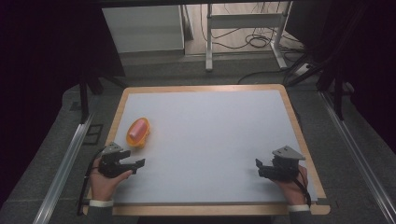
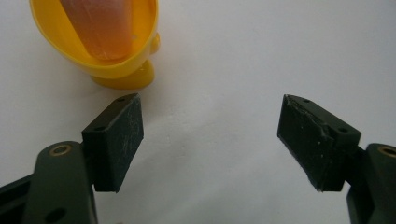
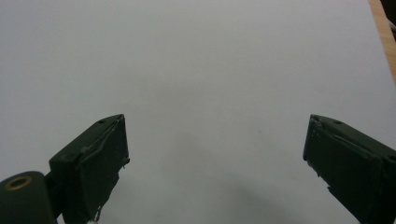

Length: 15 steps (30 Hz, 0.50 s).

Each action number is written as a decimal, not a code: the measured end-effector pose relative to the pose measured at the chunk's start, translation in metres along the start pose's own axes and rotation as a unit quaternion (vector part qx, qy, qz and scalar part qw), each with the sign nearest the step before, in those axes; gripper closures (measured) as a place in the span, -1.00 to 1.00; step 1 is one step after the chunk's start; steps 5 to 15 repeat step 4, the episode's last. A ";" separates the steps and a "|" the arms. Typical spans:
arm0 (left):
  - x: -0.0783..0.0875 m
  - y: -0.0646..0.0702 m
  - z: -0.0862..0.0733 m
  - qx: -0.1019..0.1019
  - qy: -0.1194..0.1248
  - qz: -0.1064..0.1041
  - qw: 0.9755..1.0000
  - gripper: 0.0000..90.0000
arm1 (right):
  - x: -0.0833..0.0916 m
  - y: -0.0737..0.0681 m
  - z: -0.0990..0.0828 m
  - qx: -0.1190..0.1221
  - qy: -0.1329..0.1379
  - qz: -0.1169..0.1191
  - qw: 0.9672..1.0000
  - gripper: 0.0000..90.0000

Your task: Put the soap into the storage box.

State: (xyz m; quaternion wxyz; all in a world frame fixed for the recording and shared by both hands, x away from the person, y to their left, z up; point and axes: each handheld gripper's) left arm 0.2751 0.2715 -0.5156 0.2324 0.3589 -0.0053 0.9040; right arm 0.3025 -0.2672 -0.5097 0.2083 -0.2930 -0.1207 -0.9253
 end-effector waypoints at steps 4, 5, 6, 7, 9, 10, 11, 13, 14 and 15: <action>0.002 -0.001 0.000 0.016 0.008 -0.010 1.000 -0.46 | -0.002 -0.008 0.005 0.006 0.003 0.008 1.000 -0.86; 0.002 -0.001 0.000 0.016 0.008 -0.010 1.000 -0.46 | -0.002 -0.008 0.005 0.006 0.003 0.008 1.000 -0.86; 0.002 -0.001 0.000 0.016 0.008 -0.010 1.000 -0.46 | -0.002 -0.008 0.005 0.006 0.003 0.008 1.000 -0.86; 0.002 -0.001 0.000 0.016 0.008 -0.010 1.000 -0.46 | -0.002 -0.008 0.005 0.006 0.003 0.008 1.000 -0.86; 0.002 -0.001 0.000 0.016 0.008 -0.010 1.000 -0.46 | -0.002 -0.008 0.005 0.006 0.003 0.008 1.000 -0.86; 0.002 -0.001 0.000 0.016 0.008 -0.010 1.000 -0.46 | -0.002 -0.008 0.005 0.006 0.003 0.008 1.000 -0.86; 0.002 -0.001 0.000 0.016 0.008 -0.010 1.000 -0.46 | -0.002 -0.008 0.005 0.006 0.003 0.008 1.000 -0.86; 0.002 -0.001 0.000 0.016 0.008 -0.010 1.000 -0.46 | -0.002 -0.008 0.005 0.006 0.003 0.008 1.000 -0.86; 0.002 -0.001 0.000 0.016 0.008 -0.010 1.000 -0.46 | -0.002 -0.008 0.005 0.006 0.003 0.008 1.000 -0.86; 0.002 -0.001 0.000 0.016 0.008 -0.010 1.000 -0.46 | -0.002 -0.008 0.005 0.006 0.003 0.008 1.000 -0.86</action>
Point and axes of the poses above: each handheld gripper's, and its own axes: x roughly backward along the jaws, z roughly out of its top, y roughly to its right, and after that the axes turned 3 degrees about z, right-handed
